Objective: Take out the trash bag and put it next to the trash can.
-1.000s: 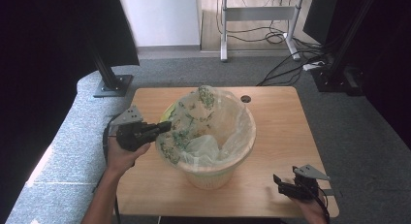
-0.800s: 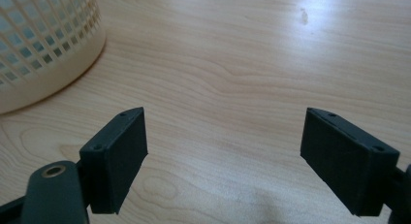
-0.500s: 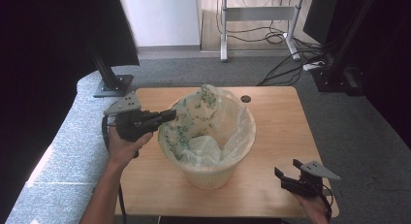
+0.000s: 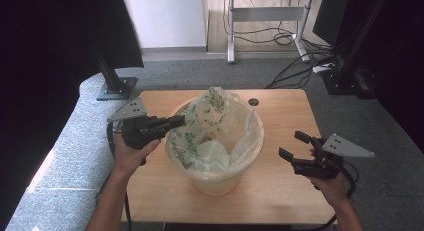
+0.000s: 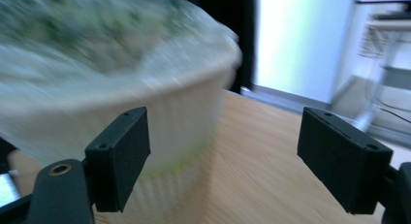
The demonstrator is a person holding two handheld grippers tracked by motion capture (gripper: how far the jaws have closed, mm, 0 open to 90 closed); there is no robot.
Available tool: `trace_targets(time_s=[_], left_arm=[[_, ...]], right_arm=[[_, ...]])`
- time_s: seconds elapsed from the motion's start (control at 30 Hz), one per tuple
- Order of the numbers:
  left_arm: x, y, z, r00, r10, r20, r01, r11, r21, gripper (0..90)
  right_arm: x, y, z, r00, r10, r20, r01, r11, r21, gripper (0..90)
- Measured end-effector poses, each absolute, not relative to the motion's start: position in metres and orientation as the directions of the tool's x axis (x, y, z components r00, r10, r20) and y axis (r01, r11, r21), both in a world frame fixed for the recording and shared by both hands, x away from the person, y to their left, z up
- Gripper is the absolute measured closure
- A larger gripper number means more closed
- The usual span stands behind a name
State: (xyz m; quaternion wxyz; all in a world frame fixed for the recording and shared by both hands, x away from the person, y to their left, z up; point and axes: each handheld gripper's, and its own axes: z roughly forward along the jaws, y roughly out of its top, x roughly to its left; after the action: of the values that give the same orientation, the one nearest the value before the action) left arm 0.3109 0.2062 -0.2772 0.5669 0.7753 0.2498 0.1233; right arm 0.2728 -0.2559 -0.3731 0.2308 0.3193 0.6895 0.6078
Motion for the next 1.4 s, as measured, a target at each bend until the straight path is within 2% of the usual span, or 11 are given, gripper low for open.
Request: trace_targets(time_s=[0.2,0.3,0.43,0.67,0.83,0.9,1.03,1.13,1.23,1.4], left_arm=[[0.311,0.206,-0.278,0.846,0.520,-0.113,0.258,-0.216,0.942,90.0],[0.306,0.203,-0.278,0.849,0.521,-0.087,0.240,-0.235,0.942,90.0],[0.308,0.204,-0.280,0.847,0.523,-0.097,0.250,-0.231,0.940,90.0],[0.316,0.209,-0.281,0.838,0.528,-0.137,0.280,-0.199,0.939,90.0],[0.317,0.211,-0.281,0.839,0.521,-0.155,0.289,-0.186,0.939,90.0],[0.317,0.211,-0.281,0.840,0.520,-0.156,0.289,-0.185,0.939,90.0],[0.318,0.211,-0.281,0.843,0.511,-0.166,0.294,-0.179,0.939,90.0],[0.318,0.210,-0.282,0.845,0.509,-0.164,0.293,-0.183,0.938,90.0],[0.318,0.209,-0.284,0.846,0.506,-0.169,0.297,-0.182,0.938,90.0],[0.319,0.207,-0.289,0.849,0.501,-0.169,0.300,-0.192,0.935,90.0]], right_arm=[[0.268,-0.228,-0.350,-0.784,0.615,0.079,0.148,0.061,0.987,17.6],[0.264,-0.208,-0.343,-0.836,0.544,0.077,0.142,0.079,0.987,17.4],[0.259,-0.189,-0.335,-0.893,0.446,0.061,0.123,0.111,0.986,22.2],[0.252,-0.151,-0.327,-0.946,0.323,0.031,0.097,0.191,0.977,24.3],[0.251,-0.129,-0.328,-0.952,0.306,0.001,0.089,0.272,0.958,31.5],[0.252,-0.124,-0.329,-0.955,0.296,-0.005,0.089,0.302,0.949,38.1],[0.254,-0.121,-0.331,-0.967,0.253,-0.022,0.066,0.335,0.940,66.4],[0.254,-0.121,-0.330,-0.975,0.221,-0.021,0.056,0.338,0.939,81.3],[0.254,-0.122,-0.328,-0.973,0.229,-0.015,0.065,0.337,0.939,87.6],[0.256,-0.128,-0.317,-0.963,0.270,-0.012,0.062,0.264,0.962,89.3]])
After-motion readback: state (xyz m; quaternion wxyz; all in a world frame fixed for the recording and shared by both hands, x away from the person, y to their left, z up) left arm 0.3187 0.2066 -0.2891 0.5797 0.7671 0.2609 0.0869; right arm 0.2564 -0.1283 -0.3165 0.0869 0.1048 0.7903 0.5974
